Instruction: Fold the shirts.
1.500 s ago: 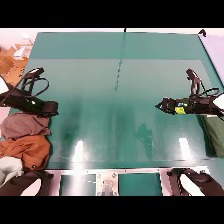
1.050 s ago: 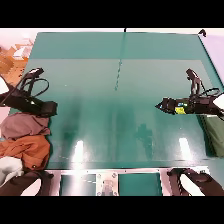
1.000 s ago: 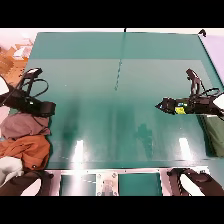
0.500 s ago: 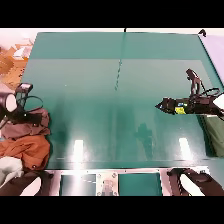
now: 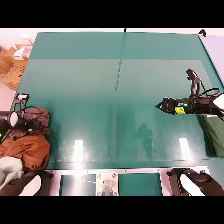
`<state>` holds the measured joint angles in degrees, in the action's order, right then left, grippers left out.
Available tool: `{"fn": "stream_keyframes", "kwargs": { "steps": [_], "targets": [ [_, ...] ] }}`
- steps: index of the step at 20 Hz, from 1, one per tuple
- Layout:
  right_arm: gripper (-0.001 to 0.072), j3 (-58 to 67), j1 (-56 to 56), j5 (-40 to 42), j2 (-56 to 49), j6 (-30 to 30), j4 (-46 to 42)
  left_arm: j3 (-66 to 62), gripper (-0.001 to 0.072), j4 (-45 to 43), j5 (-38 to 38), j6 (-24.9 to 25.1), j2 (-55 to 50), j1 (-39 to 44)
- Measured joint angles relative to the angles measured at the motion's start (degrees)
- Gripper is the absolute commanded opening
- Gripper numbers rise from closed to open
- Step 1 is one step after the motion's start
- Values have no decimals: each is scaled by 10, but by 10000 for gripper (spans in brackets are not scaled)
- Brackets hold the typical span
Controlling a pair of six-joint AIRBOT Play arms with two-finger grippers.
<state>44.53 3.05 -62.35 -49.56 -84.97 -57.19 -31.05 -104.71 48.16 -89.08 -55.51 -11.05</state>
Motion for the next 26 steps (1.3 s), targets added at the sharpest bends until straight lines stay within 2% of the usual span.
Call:
{"fn": "stream_keyframes", "kwargs": {
  "steps": [3,7,11,15,16,17,18,19,20,21,25,26],
  "targets": [
    [13,0,0,3,0,0,0,-29,27,19,31,20,0,-2],
    [12,0,0,5,0,0,0,-160,26,103,111,69,1,33],
    [12,0,0,7,0,0,0,-321,28,209,169,89,2,145],
    [13,0,0,11,0,0,1,-403,28,287,129,90,-5,289],
    [36,0,0,12,0,0,1,-411,29,297,115,88,-14,317],
    [141,0,0,12,0,0,2,-417,34,309,101,86,-28,343],
    [271,0,0,12,0,0,2,-421,325,322,93,86,-45,363],
    [332,0,0,12,0,0,2,-424,659,335,88,84,-67,379],
    [385,0,0,12,0,0,2,-426,714,351,87,83,-92,393],
    [429,0,0,12,0,0,2,-428,714,366,93,81,-118,402],
    [434,-2,4,-1,0,0,2,-440,714,370,150,81,-170,379],
    [484,-6,4,-7,0,0,2,-444,714,362,167,81,-174,360]
  ]
}}
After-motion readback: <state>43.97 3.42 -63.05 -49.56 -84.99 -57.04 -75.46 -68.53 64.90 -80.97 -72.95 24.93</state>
